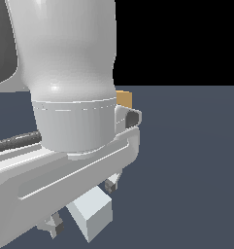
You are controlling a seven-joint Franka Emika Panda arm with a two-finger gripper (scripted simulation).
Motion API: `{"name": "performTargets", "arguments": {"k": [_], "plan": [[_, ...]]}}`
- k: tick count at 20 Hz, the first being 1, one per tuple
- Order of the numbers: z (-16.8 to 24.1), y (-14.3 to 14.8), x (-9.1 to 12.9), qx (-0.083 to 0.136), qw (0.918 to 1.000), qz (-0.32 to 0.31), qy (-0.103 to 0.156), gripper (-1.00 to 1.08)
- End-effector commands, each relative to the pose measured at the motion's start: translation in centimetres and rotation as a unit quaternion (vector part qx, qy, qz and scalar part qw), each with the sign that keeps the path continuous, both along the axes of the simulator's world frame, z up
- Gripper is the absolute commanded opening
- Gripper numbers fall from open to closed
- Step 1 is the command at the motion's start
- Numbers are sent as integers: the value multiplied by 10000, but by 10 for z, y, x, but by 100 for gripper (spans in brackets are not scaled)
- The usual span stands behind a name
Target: Insert the peg into the horizontal hole in a box.
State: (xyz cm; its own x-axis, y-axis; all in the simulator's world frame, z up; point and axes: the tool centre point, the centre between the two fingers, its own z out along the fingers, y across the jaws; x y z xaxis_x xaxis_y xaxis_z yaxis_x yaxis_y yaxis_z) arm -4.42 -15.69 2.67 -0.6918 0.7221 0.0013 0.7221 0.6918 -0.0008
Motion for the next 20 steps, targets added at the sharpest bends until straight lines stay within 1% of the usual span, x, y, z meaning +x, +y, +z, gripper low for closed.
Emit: {"name": "performTargets", "arguments": {"k": [1,3,4,16,20], "plan": [[-5,0,1,-2,10000,0,-7,100],[-6,0,1,-2,10000,0,-7,100],[-6,0,1,-2,10000,0,-7,-100],[-5,1,1,0,10000,-9,-6,-100],[-4,7,1,0,10000,-73,-6,-100]]}}
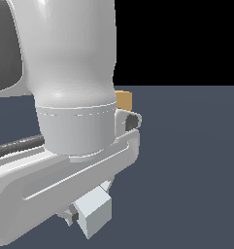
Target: Insert the peg into the horizontal hole in a box.
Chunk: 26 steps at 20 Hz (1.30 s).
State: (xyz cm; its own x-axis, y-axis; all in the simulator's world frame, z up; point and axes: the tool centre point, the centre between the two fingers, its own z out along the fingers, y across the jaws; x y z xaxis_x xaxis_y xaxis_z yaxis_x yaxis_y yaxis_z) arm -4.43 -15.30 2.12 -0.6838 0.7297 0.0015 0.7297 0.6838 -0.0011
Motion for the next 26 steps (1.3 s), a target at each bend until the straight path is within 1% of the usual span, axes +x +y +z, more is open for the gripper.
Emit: {"name": "performTargets", "arguments": {"k": [1,5,10,18,26], "plan": [[2,6,0,1,10000,-44,-8,-100],[4,21,0,1,9998,-187,-8,-100],[8,47,0,0,9990,-450,-8,-100],[18,106,5,0,9948,-1020,-9,-100],[27,165,18,0,9870,-1605,-9,-100]]}}
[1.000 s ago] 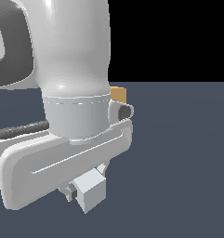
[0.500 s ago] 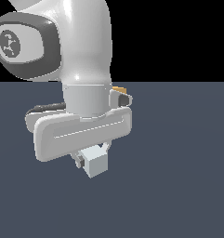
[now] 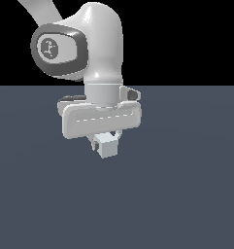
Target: Insert the peg into the horizontal hole in a box.
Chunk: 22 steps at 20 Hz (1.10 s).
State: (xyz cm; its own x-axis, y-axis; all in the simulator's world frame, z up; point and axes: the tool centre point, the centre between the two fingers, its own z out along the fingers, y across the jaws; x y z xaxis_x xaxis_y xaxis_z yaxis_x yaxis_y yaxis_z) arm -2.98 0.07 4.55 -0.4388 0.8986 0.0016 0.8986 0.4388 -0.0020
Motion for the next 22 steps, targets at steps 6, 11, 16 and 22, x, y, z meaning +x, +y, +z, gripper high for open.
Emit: {"name": "performTargets", "arguments": {"k": [6,11,16,22], "plan": [[10,49,18,-2,9987,-505,-13,-100],[13,70,28,-3,9973,-731,-13,-100],[15,81,34,-4,9963,-859,-13,-100],[16,83,37,-4,9961,-887,-12,-100]]}}
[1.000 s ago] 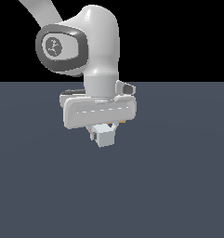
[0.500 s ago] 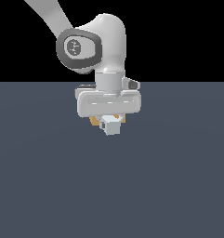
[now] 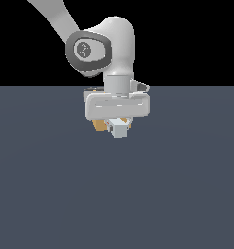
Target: Insert the peg into the horizontal hole in a box.
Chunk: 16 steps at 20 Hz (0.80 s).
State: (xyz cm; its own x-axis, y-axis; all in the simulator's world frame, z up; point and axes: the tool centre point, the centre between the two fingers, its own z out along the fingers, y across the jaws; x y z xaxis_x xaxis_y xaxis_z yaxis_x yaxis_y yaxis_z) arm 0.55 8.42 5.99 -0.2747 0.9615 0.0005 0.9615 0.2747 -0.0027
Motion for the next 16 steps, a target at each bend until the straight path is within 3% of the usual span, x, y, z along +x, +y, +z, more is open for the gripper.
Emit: {"name": "performTargets", "arguments": {"k": [1,11,16], "plan": [[1,0,1,1,10000,-8,-14,-100],[1,2,1,4,10000,-8,-8,-100],[2,21,-5,5,10000,-8,-11,-100]]}}
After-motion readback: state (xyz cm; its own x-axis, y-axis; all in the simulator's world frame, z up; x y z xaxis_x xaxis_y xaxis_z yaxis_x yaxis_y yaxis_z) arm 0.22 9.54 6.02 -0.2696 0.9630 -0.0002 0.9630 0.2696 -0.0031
